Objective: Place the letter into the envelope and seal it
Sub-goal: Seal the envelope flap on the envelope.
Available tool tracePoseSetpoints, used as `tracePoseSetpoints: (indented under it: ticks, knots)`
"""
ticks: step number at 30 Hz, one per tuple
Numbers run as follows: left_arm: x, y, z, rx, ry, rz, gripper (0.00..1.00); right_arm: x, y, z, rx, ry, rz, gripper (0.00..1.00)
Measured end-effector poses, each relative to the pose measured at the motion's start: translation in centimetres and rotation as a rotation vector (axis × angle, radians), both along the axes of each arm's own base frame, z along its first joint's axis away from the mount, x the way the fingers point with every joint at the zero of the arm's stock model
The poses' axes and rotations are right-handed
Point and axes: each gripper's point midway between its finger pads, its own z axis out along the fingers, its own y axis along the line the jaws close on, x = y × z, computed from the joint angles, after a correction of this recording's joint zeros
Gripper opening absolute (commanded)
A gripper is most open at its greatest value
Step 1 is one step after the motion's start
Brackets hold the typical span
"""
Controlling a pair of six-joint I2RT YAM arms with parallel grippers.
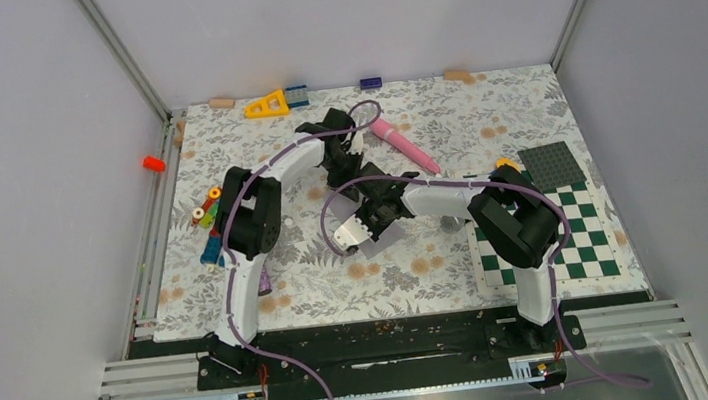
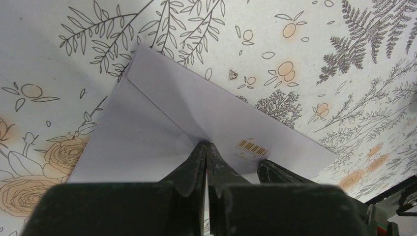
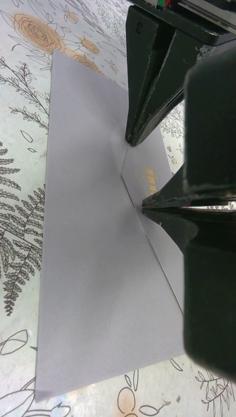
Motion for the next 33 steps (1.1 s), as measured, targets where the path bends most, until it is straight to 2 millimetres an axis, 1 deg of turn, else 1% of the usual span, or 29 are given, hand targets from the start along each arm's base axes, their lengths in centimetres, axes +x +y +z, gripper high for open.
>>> tracePoseSetpoints:
  ticks: [5, 16, 20, 24, 33]
  knots:
    - [-0.3, -0.2, 0.0, 0.001, -0.008, -0.029, 0.00, 0.0, 0.0, 0.0, -0.001, 0.001, 0.000, 0.00]
    - [-2.9, -1.2, 0.0, 0.004, 0.028, -0.115, 0.00, 0.0, 0.0, 0.0, -0.001, 0.000, 0.000, 0.00]
    - [-3.6, -1.3, 0.0, 0.003, 0.035, -0.132, 0.00, 0.0, 0.0, 0.0, 0.000, 0.000, 0.000, 0.00]
    - [-3.8, -1.2, 0.0, 0.007, 0.037, -0.138, 0.00, 0.0, 0.0, 0.0, 0.000, 0.000, 0.000, 0.00]
    - [-3.5, -0.9, 0.0, 0.016, 0.034, -0.119, 0.00, 0.0, 0.0, 0.0, 0.000, 0.000, 0.000, 0.00]
